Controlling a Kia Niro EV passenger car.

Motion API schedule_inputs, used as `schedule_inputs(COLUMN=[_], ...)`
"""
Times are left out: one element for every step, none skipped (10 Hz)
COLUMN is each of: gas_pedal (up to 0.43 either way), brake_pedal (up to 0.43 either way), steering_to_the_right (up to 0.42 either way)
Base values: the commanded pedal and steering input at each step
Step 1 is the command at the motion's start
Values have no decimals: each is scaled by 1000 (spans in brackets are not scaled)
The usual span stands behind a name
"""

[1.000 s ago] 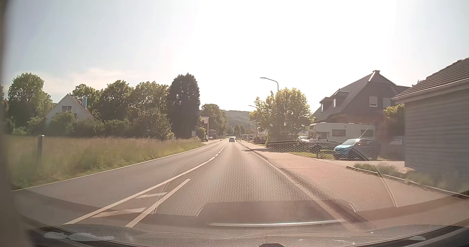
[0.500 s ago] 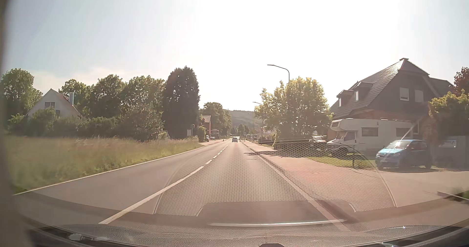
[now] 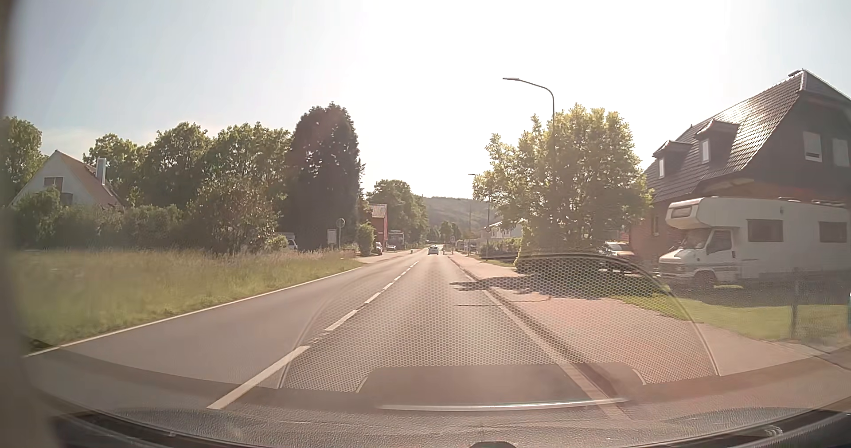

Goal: Follow the waypoints while adhering to traffic rules and regulations

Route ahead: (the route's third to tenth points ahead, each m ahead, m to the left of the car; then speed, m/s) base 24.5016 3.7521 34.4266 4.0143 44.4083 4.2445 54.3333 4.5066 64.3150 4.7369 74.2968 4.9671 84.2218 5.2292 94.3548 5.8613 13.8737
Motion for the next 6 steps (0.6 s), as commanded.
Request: schedule_inputs(gas_pedal=[169, 169, 169, 169, 169, 169], brake_pedal=[0, 0, 0, 0, 0, 0], steering_to_the_right=[-11, -11, -11, -10, -8, -7])
